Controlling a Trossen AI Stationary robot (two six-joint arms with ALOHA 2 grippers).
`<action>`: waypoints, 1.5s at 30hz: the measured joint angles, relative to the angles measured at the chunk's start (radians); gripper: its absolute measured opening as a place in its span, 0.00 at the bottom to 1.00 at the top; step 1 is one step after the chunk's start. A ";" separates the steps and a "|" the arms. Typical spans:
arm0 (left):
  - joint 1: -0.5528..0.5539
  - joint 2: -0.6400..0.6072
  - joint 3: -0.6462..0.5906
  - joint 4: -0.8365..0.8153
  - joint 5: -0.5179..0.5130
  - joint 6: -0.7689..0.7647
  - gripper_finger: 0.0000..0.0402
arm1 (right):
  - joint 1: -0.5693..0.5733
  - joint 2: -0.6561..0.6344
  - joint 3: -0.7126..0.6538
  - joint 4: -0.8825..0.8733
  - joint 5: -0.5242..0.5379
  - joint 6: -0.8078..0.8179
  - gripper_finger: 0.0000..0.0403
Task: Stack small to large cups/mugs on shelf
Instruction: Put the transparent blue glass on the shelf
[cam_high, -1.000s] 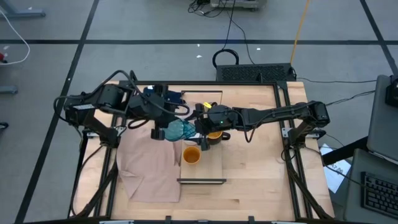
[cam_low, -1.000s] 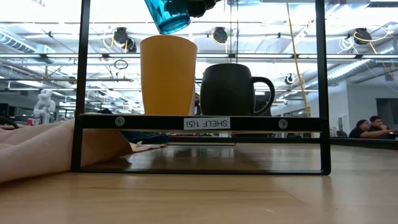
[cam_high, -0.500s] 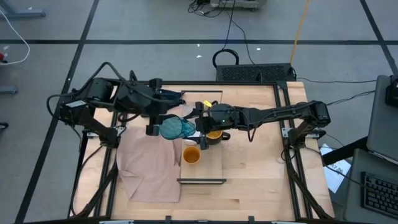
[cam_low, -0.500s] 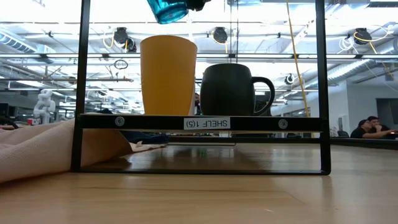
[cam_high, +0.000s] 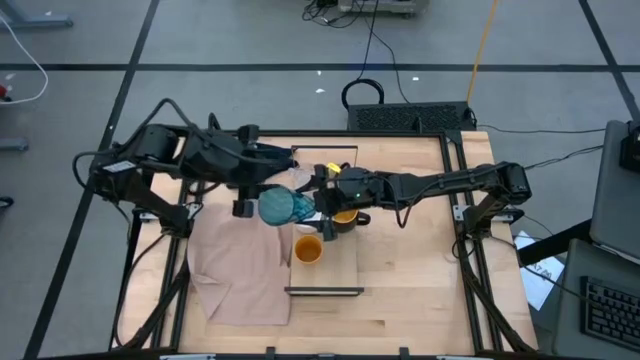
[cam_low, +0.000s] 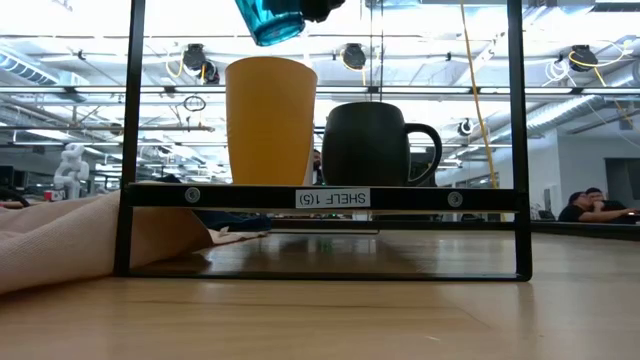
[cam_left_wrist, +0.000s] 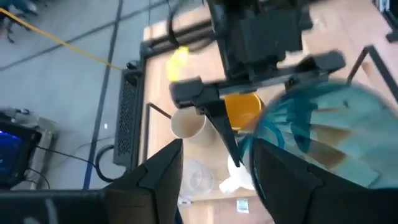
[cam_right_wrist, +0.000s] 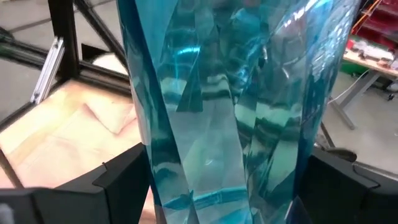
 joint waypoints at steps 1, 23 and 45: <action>0.000 -0.004 0.000 0.010 -0.004 0.002 0.49 | 0.000 0.000 0.000 -0.010 -0.002 -0.004 0.80; -0.008 -0.171 0.001 0.008 -0.065 -0.068 0.49 | 0.000 -0.194 -0.003 -0.088 0.107 -0.028 0.80; -0.106 -0.214 0.000 -0.163 -0.126 -0.231 0.34 | 0.197 -0.850 -0.695 0.172 0.416 0.180 0.80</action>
